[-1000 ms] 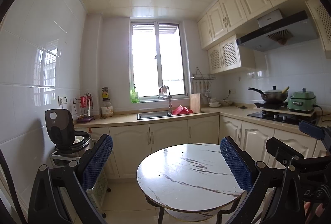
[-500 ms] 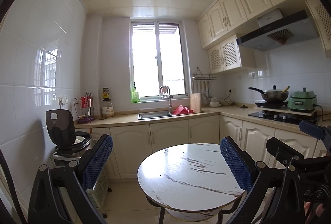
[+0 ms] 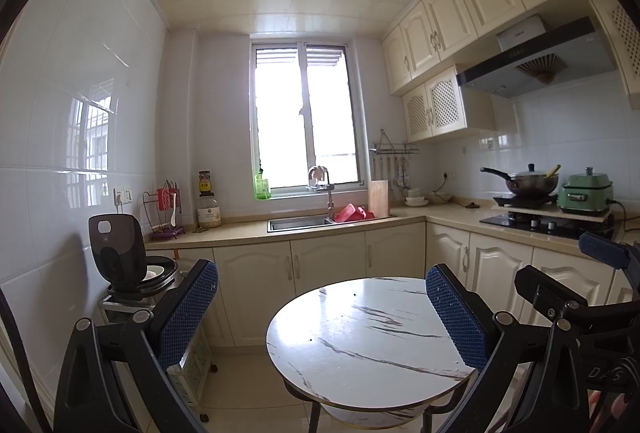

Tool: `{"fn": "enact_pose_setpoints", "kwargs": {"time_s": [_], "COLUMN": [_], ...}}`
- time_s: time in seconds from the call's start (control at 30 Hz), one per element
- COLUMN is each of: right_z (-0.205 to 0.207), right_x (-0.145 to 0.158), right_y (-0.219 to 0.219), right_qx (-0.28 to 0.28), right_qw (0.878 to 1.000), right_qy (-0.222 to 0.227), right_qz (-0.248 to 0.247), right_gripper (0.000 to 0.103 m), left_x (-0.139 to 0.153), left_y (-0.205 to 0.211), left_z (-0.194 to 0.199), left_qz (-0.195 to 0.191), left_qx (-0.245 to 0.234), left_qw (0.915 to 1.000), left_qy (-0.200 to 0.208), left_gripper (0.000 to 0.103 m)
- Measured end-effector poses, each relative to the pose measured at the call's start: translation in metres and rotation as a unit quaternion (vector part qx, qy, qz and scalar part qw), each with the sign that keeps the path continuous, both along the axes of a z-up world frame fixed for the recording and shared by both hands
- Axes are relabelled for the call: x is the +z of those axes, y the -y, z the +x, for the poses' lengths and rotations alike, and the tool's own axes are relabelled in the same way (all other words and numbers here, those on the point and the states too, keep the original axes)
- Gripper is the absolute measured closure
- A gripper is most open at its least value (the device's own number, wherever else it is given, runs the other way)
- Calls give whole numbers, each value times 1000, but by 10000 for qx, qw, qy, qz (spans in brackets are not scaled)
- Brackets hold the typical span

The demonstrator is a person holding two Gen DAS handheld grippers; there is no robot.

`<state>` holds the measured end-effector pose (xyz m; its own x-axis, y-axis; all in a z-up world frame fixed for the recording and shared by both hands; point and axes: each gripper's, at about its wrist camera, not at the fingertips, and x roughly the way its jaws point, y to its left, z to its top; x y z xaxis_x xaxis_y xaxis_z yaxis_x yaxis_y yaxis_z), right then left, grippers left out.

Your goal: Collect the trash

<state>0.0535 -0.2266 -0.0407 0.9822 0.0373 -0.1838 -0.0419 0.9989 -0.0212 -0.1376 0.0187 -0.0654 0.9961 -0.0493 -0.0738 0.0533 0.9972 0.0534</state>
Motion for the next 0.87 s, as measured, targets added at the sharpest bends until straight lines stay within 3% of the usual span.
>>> {"fn": "enact_pose_setpoints", "kwargs": {"time_s": [0.87], "right_z": [-1], "right_x": [-4], "right_y": [-3], "right_qx": [-112], "right_qw": [9999], "right_qy": [-64], "right_qz": [78], "right_gripper": [0], "left_x": [-2], "left_y": [-17], "left_z": [2], "left_qz": [80], "left_qx": [-84], "left_qw": [9999], "left_qy": [-58], "left_gripper": [1]}}
